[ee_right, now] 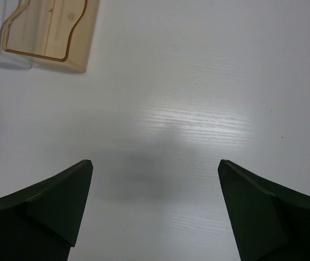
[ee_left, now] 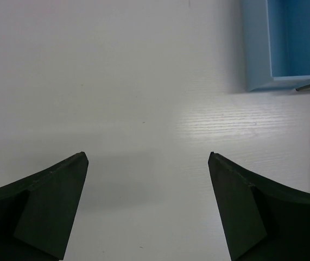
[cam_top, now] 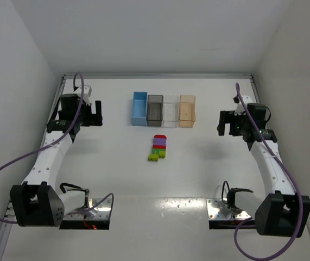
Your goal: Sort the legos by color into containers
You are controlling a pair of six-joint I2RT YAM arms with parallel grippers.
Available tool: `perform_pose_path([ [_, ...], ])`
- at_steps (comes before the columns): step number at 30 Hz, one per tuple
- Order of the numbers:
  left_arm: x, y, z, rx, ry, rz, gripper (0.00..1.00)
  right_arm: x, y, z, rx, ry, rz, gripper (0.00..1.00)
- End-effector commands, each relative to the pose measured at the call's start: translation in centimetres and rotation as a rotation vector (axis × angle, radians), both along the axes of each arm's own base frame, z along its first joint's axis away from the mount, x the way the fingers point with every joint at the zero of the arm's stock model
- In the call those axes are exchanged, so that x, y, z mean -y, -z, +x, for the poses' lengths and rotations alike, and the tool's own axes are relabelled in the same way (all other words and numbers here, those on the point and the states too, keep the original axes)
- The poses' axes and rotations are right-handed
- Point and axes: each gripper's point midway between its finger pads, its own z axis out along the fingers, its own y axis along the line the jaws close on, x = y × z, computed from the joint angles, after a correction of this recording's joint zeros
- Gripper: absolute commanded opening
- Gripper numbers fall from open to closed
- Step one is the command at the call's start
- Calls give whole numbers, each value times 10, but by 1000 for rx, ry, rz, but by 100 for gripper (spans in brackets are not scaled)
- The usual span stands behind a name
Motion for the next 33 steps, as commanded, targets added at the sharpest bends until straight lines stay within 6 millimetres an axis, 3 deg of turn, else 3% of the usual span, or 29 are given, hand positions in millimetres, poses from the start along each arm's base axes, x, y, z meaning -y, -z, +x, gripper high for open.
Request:
perform_pose_path([
  [1, -2, -11, -2, 47, 11, 18, 100, -3, -15, 6, 35, -28, 5, 100],
  [6, 10, -28, -11, 110, 119, 30, 100, -8, -12, 4, 29, -55, 17, 100],
  [15, 91, -29, -44, 66, 595, -17, 100, -22, -10, -5, 12, -157, 40, 100],
  [20, 111, -27, -57, 67, 668, 26, 100, -31, -5, -10, 5, -193, 64, 100],
  [33, 178, 15, -111, -22, 948, 58, 95, -44, 0, -15, -20, -262, 111, 100],
])
